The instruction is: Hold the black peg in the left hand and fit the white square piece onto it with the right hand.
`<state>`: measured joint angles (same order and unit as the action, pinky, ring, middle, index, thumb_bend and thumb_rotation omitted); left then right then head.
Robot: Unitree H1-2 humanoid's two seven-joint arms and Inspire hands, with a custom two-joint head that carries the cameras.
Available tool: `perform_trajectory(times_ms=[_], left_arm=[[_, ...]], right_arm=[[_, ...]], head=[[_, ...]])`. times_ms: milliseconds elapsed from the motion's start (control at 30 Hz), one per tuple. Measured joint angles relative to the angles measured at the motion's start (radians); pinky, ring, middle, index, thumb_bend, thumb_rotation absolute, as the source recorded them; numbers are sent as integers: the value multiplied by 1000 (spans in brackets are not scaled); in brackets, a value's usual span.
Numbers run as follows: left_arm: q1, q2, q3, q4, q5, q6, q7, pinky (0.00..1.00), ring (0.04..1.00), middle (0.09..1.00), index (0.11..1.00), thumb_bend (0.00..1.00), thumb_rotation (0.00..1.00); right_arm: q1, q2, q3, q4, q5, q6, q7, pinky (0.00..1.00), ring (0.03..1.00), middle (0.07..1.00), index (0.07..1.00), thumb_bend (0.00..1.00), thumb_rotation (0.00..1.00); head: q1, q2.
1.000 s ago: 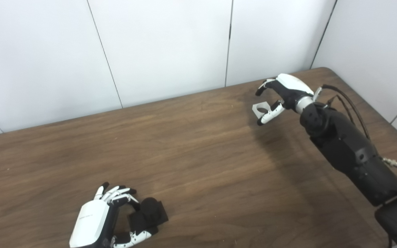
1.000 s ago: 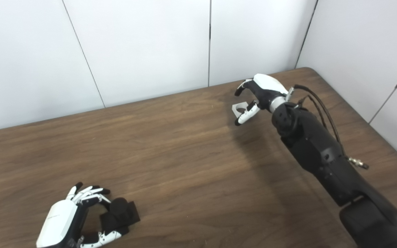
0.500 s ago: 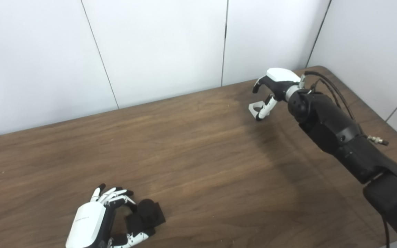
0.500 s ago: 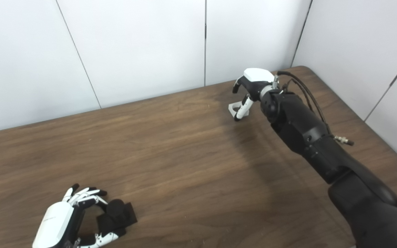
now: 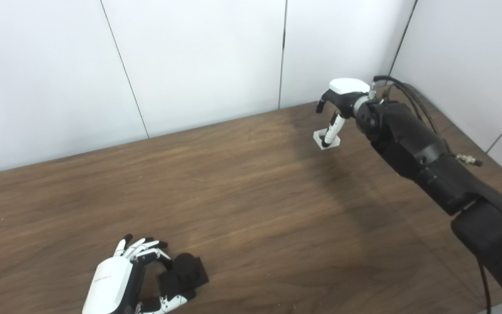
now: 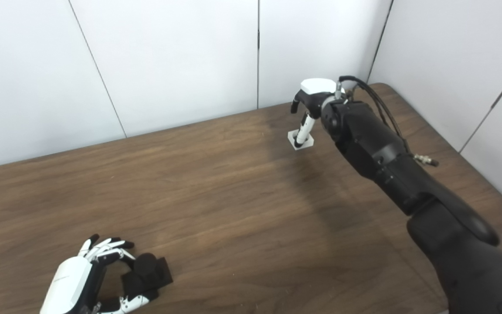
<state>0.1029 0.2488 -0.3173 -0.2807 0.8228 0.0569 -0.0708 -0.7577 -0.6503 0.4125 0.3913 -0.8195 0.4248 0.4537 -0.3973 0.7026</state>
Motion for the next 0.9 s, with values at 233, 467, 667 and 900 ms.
perform_trajectory(times_ms=[233,467,667,900], left_arm=[[10,-7,1,-9,0,3,-8,1000,854,771,486,519,45],[11,-9,2,-11,2,3,-8,1000,852,768,486,519,45],[13,-11,6,-12,2,3,-10,1000,854,768,486,519,45],[13,-13,7,-13,1,3,-12,1000,853,767,486,519,45]], right_arm=[[-15,0,17,14,-30,3,40,997,973,898,708,872,185],[-15,0,24,30,-48,-2,57,982,975,888,707,878,189],[-14,0,26,30,-57,-11,58,980,972,884,706,891,199],[-11,-11,32,29,-64,-43,61,999,976,890,710,894,173]], head=[[3,3],[6,5],[8,9],[8,9]])
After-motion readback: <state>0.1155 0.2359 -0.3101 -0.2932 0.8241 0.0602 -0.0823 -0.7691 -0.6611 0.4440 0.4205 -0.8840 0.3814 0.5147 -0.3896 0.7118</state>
